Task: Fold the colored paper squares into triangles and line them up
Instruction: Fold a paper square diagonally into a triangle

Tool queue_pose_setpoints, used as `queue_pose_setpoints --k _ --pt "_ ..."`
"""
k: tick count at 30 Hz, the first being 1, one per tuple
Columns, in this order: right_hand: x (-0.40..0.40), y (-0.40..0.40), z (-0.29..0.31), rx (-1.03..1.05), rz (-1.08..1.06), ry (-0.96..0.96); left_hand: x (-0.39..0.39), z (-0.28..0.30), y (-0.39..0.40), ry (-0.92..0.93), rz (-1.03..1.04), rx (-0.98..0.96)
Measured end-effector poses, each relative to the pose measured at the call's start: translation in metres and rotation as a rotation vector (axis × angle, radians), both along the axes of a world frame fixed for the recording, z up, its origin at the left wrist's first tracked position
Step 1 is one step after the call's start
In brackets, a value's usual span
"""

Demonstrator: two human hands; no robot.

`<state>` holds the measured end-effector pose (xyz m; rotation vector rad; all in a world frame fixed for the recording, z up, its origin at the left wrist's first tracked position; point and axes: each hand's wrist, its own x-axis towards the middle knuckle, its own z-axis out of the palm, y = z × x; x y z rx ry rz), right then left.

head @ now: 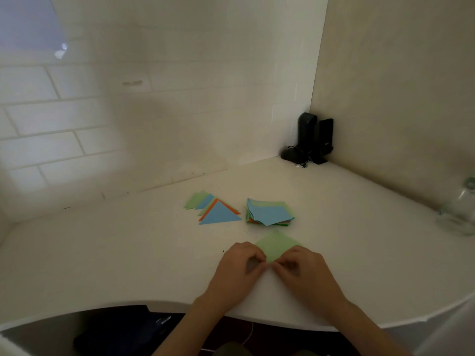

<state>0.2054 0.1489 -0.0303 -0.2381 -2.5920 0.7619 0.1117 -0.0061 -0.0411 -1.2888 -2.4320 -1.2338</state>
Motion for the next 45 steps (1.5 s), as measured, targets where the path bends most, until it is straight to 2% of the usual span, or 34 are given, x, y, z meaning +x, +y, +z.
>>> queue_pose_setpoints --k 6,14,18,21,25,27,30,35,41,45 --pt "-0.002 -0.003 0.003 -0.137 -0.109 -0.009 0.002 0.005 0.011 -0.145 0.119 0.024" --pt "-0.014 0.010 0.013 -0.307 -0.037 -0.236 -0.009 0.013 0.005 -0.285 0.111 -0.013" --pt "-0.010 0.014 0.015 -0.293 0.025 -0.251 -0.010 0.016 -0.001 -0.303 0.033 -0.021" --pt "-0.008 0.006 0.014 -0.177 0.001 -0.258 -0.014 0.018 -0.009 -0.318 -0.109 -0.082" --pt "-0.007 -0.008 0.009 0.063 -0.057 -0.274 -0.009 0.020 -0.018 -0.247 -0.170 -0.113" --pt "-0.006 -0.007 0.011 0.026 -0.013 -0.250 -0.005 0.017 -0.018 -0.157 -0.177 -0.104" --pt "-0.005 0.000 0.014 -0.027 0.073 -0.231 -0.009 0.010 -0.018 0.070 -0.148 -0.160" --pt "-0.008 0.010 0.014 0.077 0.113 -0.270 -0.008 0.006 -0.013 0.269 -0.094 -0.163" --pt "-0.001 0.019 0.002 -0.009 0.134 -0.081 -0.003 0.003 -0.011 0.229 -0.038 -0.112" --pt "0.002 0.019 0.001 0.027 0.122 -0.114 -0.006 0.003 -0.008 0.165 0.003 -0.123"
